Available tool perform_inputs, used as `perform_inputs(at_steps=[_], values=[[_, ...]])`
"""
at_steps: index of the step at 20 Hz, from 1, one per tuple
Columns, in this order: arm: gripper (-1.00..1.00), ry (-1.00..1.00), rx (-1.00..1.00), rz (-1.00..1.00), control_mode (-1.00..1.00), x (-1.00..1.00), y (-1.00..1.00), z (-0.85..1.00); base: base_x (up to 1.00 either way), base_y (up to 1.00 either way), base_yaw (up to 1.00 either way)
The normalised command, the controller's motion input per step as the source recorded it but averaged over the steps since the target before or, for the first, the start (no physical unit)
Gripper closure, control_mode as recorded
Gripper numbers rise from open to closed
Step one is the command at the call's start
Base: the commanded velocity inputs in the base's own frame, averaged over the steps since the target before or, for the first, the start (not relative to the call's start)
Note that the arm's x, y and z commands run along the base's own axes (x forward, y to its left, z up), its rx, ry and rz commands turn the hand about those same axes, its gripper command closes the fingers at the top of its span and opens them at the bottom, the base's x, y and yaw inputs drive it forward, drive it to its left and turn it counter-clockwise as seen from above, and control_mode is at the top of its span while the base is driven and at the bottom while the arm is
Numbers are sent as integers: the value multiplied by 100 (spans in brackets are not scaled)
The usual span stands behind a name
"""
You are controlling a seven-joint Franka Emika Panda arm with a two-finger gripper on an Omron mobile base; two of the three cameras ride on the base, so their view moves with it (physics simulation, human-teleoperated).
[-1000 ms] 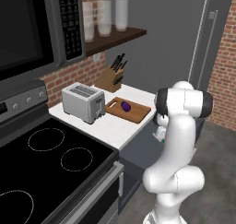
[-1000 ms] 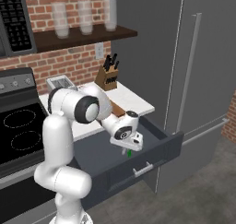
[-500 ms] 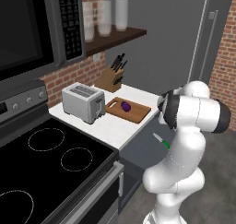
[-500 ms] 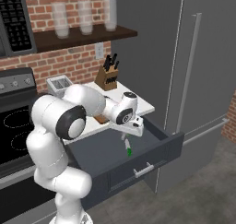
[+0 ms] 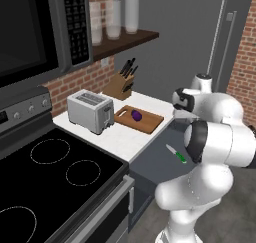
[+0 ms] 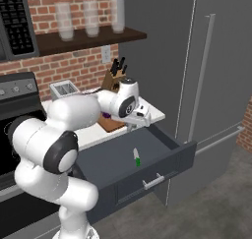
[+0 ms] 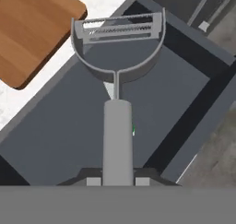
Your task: Place the appropriate cutting tool for cutting the eggplant skin on the cutting board.
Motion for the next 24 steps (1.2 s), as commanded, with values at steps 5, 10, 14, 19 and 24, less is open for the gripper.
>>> perform_inputs(at_steps=[5, 10, 14, 19, 24], values=[[100, -5, 0, 0, -100, 74, 46, 38, 0, 0, 0], [100, 0, 0, 0, -100, 61, 49, 0, 0, 0, 0], [100, 3, 0, 0, -100, 45, 48, -11, 0, 0, 0], [100, 8, 0, 0, -100, 25, 35, -19, 0, 0, 0], [100, 9, 0, 0, -100, 17, 26, -31, 0, 0, 0]])
